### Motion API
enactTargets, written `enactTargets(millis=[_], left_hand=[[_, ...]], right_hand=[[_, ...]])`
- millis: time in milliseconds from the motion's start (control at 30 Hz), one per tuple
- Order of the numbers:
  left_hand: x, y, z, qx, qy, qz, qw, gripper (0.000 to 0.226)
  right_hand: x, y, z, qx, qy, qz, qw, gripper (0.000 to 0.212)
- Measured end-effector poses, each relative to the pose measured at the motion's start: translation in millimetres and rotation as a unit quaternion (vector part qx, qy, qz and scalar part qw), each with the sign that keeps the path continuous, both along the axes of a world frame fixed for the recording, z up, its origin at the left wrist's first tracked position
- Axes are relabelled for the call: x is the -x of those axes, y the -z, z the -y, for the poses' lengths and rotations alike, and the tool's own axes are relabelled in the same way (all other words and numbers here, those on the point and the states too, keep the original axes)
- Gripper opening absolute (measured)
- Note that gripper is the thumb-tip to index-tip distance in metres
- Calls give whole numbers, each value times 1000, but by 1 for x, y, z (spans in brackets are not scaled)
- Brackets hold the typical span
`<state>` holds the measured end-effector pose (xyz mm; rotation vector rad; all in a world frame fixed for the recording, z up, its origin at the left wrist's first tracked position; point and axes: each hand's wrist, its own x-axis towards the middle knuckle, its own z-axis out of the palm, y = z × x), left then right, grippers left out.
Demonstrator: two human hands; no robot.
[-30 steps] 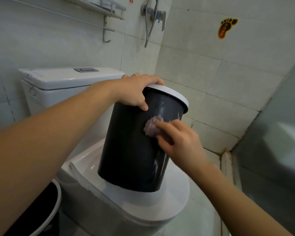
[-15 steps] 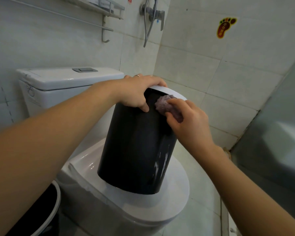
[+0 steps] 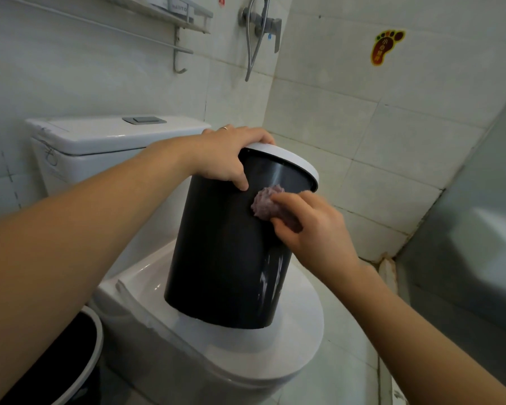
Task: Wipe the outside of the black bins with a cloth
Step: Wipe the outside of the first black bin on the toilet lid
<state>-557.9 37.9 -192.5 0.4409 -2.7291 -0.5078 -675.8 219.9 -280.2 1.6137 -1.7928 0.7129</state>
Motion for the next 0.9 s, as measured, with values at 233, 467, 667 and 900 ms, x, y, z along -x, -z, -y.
enactTargets(millis=[233,467,667,900], left_hand=[[7,12,-5,41,-6,-51,998,80],[8,14,-1,-26,-13,-81,996,77],[3,16,10,-122,21,-93,988,78],[14,13,10,-48,-10,-59,997,81]], right_hand=[[5,-8,4,36,30,69,997,33],[8,-4,5,26,39,79,996,39],[9,-6,7,34,49,68,996,38],[11,-2,10,35,43,90,994,35]])
